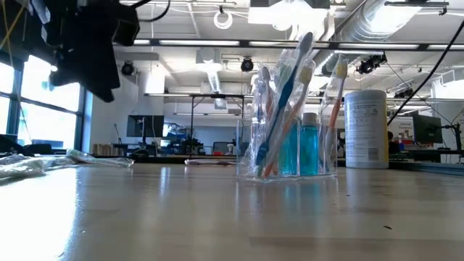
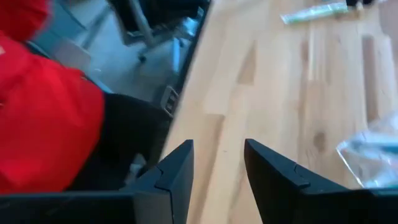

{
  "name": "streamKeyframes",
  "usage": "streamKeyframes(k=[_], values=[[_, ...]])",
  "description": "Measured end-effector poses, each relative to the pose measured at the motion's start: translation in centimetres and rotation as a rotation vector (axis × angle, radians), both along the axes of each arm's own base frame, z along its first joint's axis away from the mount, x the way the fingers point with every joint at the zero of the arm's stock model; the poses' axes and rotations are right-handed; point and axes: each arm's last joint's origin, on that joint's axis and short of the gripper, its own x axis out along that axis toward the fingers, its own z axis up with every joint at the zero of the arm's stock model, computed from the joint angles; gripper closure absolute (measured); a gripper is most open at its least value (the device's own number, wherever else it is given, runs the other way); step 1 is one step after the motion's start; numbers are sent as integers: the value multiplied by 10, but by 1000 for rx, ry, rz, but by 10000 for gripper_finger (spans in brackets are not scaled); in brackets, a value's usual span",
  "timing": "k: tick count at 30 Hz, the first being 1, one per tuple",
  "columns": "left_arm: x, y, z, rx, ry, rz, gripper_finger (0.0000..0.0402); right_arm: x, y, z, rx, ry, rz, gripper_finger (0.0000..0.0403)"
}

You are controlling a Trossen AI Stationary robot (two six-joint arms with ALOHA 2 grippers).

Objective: Pick & Place toothbrushing station
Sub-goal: Put the green toothbrush into the transparent organizer

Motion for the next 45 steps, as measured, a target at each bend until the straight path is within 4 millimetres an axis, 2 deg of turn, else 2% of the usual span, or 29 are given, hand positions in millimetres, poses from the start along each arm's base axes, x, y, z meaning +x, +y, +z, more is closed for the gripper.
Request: streamKeyframes(k=[3,7,11,20,31,45], values=[[-7,-3,-4,-86,48,192,265,4,8,-10,-33,19,-34,268],[-23,-1,-18,-130,259,402,265,9,15,-23,-45,68,-29,268],[-37,-6,-24,-148,401,487,265,12,18,-31,-38,122,-30,268],[-39,-18,-33,-200,436,645,265,13,18,-35,-44,137,-45,268],[-33,-23,-56,-171,576,720,265,13,19,-34,-40,135,-47,268],[-29,-21,-58,-154,547,742,265,11,21,-34,-49,127,-52,268]])
